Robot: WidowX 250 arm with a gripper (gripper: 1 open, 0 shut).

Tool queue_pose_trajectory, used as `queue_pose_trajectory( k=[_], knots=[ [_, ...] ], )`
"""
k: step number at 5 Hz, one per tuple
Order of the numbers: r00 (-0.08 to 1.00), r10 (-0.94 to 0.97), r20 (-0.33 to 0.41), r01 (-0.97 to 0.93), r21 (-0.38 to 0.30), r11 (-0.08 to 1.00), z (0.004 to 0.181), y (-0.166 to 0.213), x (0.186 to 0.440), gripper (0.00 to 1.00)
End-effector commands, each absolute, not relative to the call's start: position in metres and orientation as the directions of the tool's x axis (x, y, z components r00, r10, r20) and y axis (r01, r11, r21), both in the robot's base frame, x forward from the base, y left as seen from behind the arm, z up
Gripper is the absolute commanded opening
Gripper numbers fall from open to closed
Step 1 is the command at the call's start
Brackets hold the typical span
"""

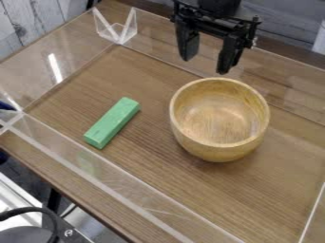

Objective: Put the green block in the brown bowl

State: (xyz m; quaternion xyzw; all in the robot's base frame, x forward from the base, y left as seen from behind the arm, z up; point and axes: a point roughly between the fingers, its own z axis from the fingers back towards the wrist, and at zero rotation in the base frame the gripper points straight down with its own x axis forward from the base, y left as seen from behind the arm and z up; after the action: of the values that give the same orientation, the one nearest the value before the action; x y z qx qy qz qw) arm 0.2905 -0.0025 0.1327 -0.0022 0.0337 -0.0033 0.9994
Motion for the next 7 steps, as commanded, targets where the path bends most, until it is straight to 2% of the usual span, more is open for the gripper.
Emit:
queue_pose_trajectory(
  k=[1, 2, 3, 4, 5, 6, 7],
  knots=[
    [0.997, -0.008, -0.083, 0.01, 0.025, 1.0, 0.127, 0.016, 0.282, 1.0],
    [0.997, 0.007, -0.077, -0.006, 0.012, 1.0, 0.131, 0.042, 0.252, 1.0],
    [0.998, 0.016, -0.058, -0.017, -0.012, 1.0, 0.14, 0.071, 0.234, 1.0],
    [0.996, -0.054, -0.069, 0.051, -0.04, 0.998, 0.126, 0.087, 0.226, 1.0],
    [0.991, -0.102, -0.08, 0.097, -0.062, 0.993, 0.11, 0.088, 0.221, 0.0],
    [0.985, -0.136, -0.102, 0.132, -0.047, 0.99, 0.089, 0.09, 0.217, 1.0],
    [0.979, -0.159, -0.123, 0.155, -0.043, 0.987, 0.072, 0.09, 0.218, 0.0]
  ],
)
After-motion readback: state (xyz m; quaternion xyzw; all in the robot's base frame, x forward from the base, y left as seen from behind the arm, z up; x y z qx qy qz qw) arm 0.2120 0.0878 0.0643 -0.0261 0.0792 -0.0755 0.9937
